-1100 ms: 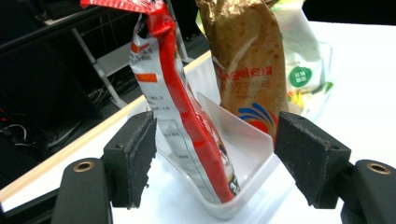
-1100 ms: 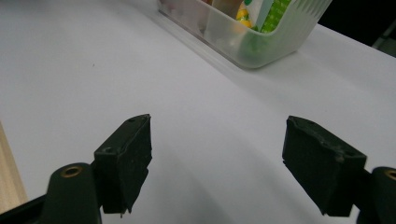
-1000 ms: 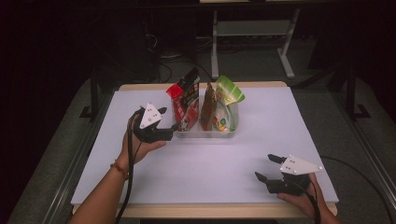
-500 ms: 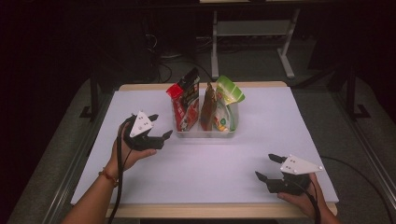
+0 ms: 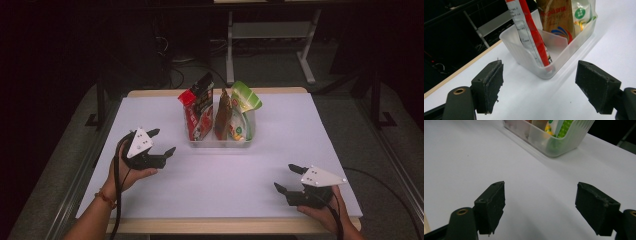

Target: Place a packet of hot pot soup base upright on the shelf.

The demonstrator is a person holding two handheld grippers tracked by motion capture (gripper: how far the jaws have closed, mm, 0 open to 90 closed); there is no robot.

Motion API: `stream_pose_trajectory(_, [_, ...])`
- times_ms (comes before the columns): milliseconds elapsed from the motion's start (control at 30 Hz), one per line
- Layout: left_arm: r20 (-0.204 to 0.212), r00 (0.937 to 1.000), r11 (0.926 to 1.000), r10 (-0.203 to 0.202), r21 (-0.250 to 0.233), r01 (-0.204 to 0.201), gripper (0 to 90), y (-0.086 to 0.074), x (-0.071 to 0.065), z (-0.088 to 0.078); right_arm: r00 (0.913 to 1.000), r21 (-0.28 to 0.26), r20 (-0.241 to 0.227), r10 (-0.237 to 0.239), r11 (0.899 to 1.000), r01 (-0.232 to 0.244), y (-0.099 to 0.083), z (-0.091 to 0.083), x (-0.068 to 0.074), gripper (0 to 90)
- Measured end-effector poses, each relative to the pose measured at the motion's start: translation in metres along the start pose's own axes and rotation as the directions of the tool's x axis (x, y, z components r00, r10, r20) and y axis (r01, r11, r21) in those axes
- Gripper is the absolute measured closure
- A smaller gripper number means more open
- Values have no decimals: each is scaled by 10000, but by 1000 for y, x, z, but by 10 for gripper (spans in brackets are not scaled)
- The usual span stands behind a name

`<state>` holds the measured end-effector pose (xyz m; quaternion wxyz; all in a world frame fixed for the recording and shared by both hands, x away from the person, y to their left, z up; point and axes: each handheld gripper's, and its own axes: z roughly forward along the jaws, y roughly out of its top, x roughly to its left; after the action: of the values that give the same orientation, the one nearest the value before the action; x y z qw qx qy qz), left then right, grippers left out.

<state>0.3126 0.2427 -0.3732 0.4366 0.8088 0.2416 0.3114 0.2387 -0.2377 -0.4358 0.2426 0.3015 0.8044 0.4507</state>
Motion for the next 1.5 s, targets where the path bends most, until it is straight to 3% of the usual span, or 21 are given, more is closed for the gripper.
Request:
stream_pose_trajectory(467, [-34,9999,9998,131,134,-131,217,-20,0,-14,9997,-80,237,-12,10000,14,0,-2,-2,229])
stream_pose_trajectory(967, [-101,9999,9989,-42,463,47,220,-50,-1,-31,9993,-68,359,-92,9999,95,0,-3,-2,229])
stream_pose_trajectory(1200, [-127,9992,9978,-378,549,385,220,-66,-3,-41,9989,-45,450,-100,9999,102,-1,-4,-3,228])
stream_pose_trajectory(1333, [-216,9981,9967,-579,560,591,222,-75,-4,-48,9965,-2,745,-385,9993,386,-4,-8,-6,211])
stream_pose_trajectory(1500, [-349,9946,9942,-980,418,995,222,-84,-2,-58,9953,-362,963,-35,9993,71,-6,-14,-13,188])
